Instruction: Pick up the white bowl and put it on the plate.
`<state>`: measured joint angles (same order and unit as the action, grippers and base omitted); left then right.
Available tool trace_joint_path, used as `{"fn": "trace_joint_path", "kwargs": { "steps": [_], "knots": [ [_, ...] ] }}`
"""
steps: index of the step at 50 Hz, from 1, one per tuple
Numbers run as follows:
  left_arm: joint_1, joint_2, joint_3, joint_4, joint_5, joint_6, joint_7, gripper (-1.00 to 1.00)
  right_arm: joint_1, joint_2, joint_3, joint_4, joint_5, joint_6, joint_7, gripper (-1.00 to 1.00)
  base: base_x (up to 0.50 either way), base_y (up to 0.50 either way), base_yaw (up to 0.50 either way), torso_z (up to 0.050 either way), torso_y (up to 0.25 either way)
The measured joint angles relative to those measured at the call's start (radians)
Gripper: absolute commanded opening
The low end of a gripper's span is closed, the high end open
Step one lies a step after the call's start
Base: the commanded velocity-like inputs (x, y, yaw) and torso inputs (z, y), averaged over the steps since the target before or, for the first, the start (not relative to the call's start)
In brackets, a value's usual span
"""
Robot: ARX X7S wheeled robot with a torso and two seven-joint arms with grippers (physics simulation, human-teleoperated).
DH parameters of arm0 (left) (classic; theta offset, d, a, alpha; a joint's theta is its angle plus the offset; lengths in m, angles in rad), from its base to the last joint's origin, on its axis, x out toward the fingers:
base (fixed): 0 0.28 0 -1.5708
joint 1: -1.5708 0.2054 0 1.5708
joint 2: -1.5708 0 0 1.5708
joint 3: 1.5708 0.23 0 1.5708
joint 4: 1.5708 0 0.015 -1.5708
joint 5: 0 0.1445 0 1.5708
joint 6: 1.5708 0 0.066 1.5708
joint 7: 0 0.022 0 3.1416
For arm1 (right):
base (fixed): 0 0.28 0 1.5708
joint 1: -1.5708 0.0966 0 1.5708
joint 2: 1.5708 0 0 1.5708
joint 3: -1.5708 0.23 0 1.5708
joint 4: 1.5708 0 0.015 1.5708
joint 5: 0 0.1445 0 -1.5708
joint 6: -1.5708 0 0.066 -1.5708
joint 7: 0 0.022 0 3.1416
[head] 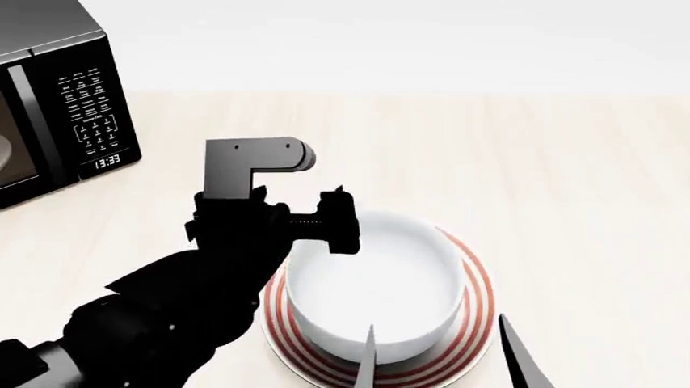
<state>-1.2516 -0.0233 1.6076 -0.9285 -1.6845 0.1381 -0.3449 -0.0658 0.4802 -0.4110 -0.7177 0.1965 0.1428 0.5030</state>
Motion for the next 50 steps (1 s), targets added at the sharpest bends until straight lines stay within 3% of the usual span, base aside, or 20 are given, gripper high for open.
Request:
{"fn": "trace_joint_path", "kwargs": {
  "steps": [7, 24, 43, 50],
  "knots": [
    [-0.015, -0.037, 0.011, 0.089, 0.063, 0.062, -0.05, 1.0, 0.002, 0.0, -0.004, -0.007, -0.005, 0.006, 0.005, 1.0, 0.0, 0.0, 0.0, 0.0, 0.0],
    [-0.049, -0.355, 0.131, 0.657, 0.421, 0.211, -0.47, 1.0, 0.008, 0.015, -0.006, -0.125, -0.035, 0.072, 0.034, 1.0, 0.0, 0.0, 0.0, 0.0, 0.0],
    [-0.018, -0.579, 0.256, 1.118, 0.779, 0.183, -0.865, 1.0, 0.033, 0.036, -0.02, -0.271, -0.065, 0.155, 0.067, 1.0, 0.0, 0.0, 0.0, 0.0, 0.0],
    [0.0, -0.626, 0.288, 1.256, 0.893, 0.137, -0.989, 1.0, 0.078, 0.106, -0.078, -0.301, -0.048, 0.149, 0.154, 1.0, 0.0, 0.0, 0.0, 0.0, 0.0]
  ]
}}
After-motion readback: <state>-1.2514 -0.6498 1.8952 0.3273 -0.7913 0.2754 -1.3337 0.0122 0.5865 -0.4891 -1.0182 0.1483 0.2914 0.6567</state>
